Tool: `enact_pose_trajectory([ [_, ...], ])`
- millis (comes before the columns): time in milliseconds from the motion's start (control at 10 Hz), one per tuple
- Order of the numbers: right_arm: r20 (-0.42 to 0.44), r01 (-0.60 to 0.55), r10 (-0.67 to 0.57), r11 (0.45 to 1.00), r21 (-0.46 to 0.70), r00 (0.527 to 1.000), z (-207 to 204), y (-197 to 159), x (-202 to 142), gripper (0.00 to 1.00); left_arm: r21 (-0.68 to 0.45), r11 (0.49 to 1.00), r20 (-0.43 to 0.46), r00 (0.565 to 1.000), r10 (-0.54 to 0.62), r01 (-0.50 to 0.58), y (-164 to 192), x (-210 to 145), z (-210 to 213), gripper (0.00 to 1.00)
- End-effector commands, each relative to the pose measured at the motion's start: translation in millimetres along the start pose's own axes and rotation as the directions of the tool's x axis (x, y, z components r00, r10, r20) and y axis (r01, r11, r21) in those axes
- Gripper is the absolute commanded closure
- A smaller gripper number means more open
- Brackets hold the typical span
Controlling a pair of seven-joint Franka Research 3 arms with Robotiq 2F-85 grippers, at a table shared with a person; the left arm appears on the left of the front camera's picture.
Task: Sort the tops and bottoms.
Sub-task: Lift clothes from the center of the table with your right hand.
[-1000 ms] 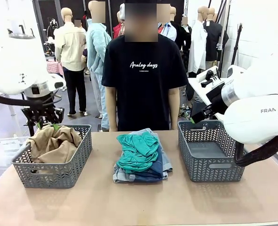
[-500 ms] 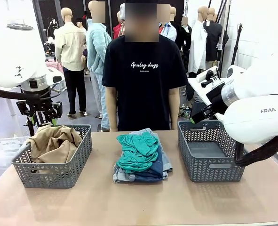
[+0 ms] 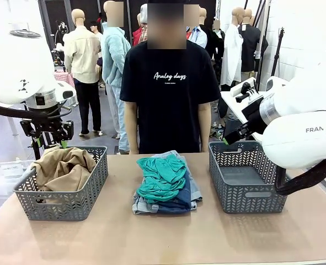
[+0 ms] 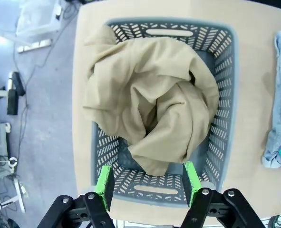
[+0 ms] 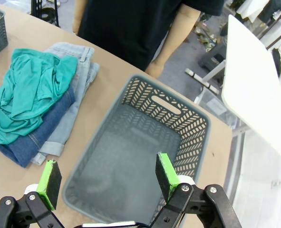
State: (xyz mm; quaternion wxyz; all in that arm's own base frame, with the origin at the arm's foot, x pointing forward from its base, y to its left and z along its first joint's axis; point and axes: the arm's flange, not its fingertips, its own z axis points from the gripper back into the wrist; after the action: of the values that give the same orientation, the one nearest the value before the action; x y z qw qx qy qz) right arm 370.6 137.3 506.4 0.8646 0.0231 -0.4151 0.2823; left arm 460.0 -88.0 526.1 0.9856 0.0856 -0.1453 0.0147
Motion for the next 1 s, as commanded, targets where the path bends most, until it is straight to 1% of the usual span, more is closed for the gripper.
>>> enact_pose_trajectory([
  [0,0.002,-0.001,0.001,1.0,-0.005,1.0,0,0,0,0.0,-0.005,1.0,0.01,1.0,-0.007,0.007,1,1,1,0.25],
  [200,0.002,-0.001,0.001,1.0,-0.005,1.0,0,0,0,0.0,0.0,1.0,0.0,1.0,0.0,0.0,0,0,0,0.25],
  [300,0.002,-0.001,0.001,1.0,-0.005,1.0,0,0,0,0.0,-0.071,0.992,0.021,0.995,-0.099,0.1,-16,-3,7,0.25],
  [400,0.002,-0.001,0.001,1.0,-0.005,1.0,0,0,0,0.0,-0.157,0.964,0.027,0.976,-0.215,0.216,-33,-12,20,0.25],
  [500,0.002,-0.001,0.001,1.0,-0.005,1.0,0,0,0,0.0,-0.219,0.931,0.042,0.956,-0.291,0.293,-47,-22,33,0.25],
  [600,0.002,-0.001,0.001,1.0,-0.005,1.0,0,0,0,0.0,-0.294,0.884,0.04,0.929,-0.368,0.363,-58,-30,49,0.25],
  [700,0.002,-0.001,0.001,1.0,-0.005,1.0,0,0,0,0.0,-0.333,0.844,0.038,0.901,-0.433,0.42,-66,-39,64,0.25],
  [800,0.002,-0.001,0.001,1.0,-0.005,1.0,0,0,0,0.0,-0.362,0.803,0.059,0.871,-0.487,0.474,-72,-47,79,0.25],
  [900,0.002,-0.001,0.001,1.0,-0.005,1.0,0,0,0,0.0,-0.417,0.739,0.094,0.834,-0.543,0.529,-75,-56,94,0.25],
])
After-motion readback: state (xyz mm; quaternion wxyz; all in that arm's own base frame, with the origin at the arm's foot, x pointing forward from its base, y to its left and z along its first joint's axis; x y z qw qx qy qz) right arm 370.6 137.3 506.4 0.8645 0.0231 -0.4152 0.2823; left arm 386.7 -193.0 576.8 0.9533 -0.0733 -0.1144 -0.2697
